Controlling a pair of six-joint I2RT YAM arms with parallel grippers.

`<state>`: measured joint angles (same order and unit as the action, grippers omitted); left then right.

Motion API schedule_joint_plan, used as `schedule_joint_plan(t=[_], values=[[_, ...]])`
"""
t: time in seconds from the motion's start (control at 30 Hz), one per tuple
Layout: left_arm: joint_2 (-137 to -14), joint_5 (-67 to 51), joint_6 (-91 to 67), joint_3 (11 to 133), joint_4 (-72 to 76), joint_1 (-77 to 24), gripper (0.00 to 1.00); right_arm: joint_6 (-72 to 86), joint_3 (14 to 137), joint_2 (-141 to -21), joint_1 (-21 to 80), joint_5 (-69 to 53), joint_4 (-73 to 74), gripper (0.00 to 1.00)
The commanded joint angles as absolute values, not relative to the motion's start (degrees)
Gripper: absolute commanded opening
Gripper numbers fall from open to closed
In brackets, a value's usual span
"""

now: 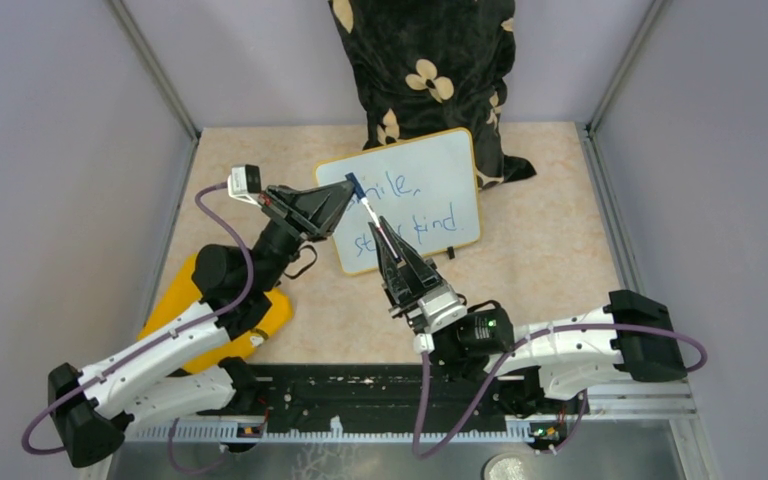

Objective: Write a sentence on the whiteboard
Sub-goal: Close the whiteboard marker at the center of the board.

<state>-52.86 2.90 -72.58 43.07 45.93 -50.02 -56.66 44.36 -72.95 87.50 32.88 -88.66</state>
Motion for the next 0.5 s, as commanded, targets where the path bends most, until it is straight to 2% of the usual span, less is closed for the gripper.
schedule_joint_plan(t=[0.0, 0.2, 0.3, 0.33, 0.47], values=[[-51.60, -10.34, -69.60, 39.92, 39.81, -54.84, 0.19, -54.13, 46.42, -72.20, 85.53, 31.24, -98.17, 0.00], [-47.67, -3.52, -65.38, 40.49, 36.60, -54.84, 0.73, -53.68, 45.75, -71.44, 85.52, 31.18, -97.54, 0.00], [-45.72, -0.94, -61.87, 41.99, 34.27, -54.82, 0.93, -52.88, 45.24, -70.56, 85.53, 31.10, -96.86, 0.00], [-45.21, -0.54, -60.65, 42.47, 33.37, -54.82, 0.98, -52.46, 45.00, -70.31, 85.52, 31.07, -96.47, 0.00], [-43.64, 4.68, -54.51, 44.59, 31.26, -54.76, 0.99, -49.07, 43.78, -68.08, 85.52, 30.16, -93.38, 0.00]])
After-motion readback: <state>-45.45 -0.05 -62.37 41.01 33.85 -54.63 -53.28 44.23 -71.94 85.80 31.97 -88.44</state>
